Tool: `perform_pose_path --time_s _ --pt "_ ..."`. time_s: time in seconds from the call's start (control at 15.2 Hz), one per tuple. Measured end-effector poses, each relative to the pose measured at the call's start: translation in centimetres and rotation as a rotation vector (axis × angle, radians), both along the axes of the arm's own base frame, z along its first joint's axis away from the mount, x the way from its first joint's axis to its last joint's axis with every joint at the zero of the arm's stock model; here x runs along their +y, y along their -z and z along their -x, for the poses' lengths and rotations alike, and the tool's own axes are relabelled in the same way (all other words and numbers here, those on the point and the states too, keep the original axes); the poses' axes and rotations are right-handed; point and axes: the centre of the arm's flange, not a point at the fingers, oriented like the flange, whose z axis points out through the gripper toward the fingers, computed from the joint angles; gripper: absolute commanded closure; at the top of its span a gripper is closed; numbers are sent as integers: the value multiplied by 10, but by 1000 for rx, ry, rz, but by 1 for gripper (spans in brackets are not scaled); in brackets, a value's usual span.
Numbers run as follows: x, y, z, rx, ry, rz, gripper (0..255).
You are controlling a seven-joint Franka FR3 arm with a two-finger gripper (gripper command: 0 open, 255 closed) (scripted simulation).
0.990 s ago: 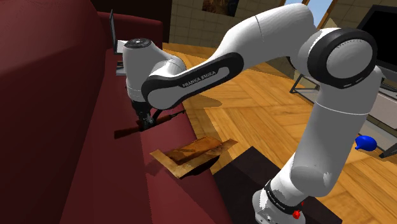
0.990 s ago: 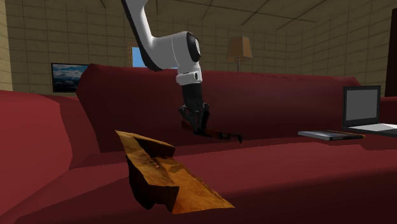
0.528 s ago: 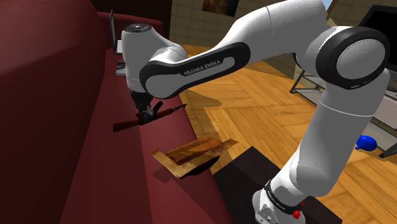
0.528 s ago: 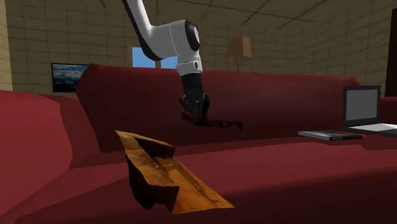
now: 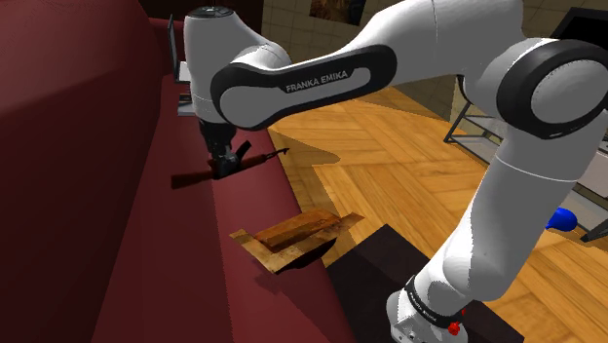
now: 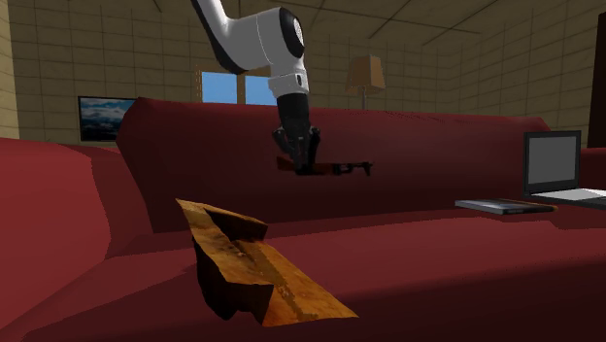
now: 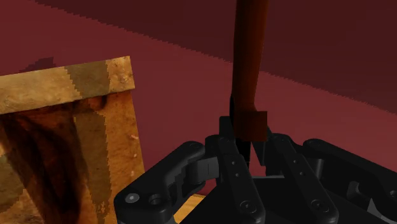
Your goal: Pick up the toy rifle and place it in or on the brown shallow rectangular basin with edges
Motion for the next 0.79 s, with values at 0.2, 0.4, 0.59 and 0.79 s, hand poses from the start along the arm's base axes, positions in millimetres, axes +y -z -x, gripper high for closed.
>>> perform_pose_path --time_s 0.2,0.4,0.59,0.79 --pt "1 -15 -1 0 0 0 255" --pt "1 -32 -1 0 0 0 255" --pt "-6 -40 13 0 -1 1 255" --pt "-21 -39 46 0 -2 1 255"
